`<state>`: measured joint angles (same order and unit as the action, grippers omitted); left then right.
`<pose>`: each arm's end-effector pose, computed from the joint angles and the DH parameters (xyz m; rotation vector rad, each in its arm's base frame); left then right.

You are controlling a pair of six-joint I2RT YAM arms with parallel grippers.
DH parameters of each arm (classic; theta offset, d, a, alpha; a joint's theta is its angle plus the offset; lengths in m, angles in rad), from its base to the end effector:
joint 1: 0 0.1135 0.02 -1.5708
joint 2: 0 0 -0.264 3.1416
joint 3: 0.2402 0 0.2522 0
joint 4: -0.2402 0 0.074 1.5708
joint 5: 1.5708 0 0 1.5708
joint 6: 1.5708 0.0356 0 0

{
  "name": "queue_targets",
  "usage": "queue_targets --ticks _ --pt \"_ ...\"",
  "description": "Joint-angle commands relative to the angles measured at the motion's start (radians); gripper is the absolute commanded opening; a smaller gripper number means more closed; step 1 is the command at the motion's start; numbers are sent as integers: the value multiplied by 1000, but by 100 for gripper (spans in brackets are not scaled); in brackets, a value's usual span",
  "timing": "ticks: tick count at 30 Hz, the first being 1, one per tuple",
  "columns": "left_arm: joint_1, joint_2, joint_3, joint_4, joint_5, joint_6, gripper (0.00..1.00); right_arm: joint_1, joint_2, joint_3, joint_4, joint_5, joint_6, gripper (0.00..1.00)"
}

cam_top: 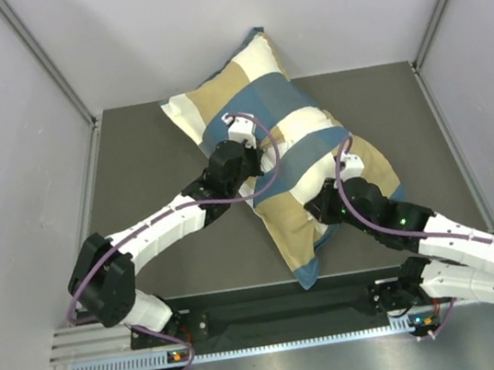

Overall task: Remove the pillowcase from the pillow
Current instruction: Locate the opening of the pillowcase

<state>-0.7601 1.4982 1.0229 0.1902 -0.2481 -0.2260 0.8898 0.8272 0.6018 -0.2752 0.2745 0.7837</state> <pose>0.2599 -0.2350 0.2875 0.3239 1.8434 -0.4560 0.1261 0.1403 0.2596 0.0612 2.1365 0.7405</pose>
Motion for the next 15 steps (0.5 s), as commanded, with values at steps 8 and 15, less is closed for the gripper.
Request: queue_targets --ticks 8,15 --pt "-14 -255 -236 6 162 -85 0 -248 124 56 14 -95 -96 0" --pt "-182 -383 -291 -11 170 -185 0 -457 274 164 82 -190 -196 0"
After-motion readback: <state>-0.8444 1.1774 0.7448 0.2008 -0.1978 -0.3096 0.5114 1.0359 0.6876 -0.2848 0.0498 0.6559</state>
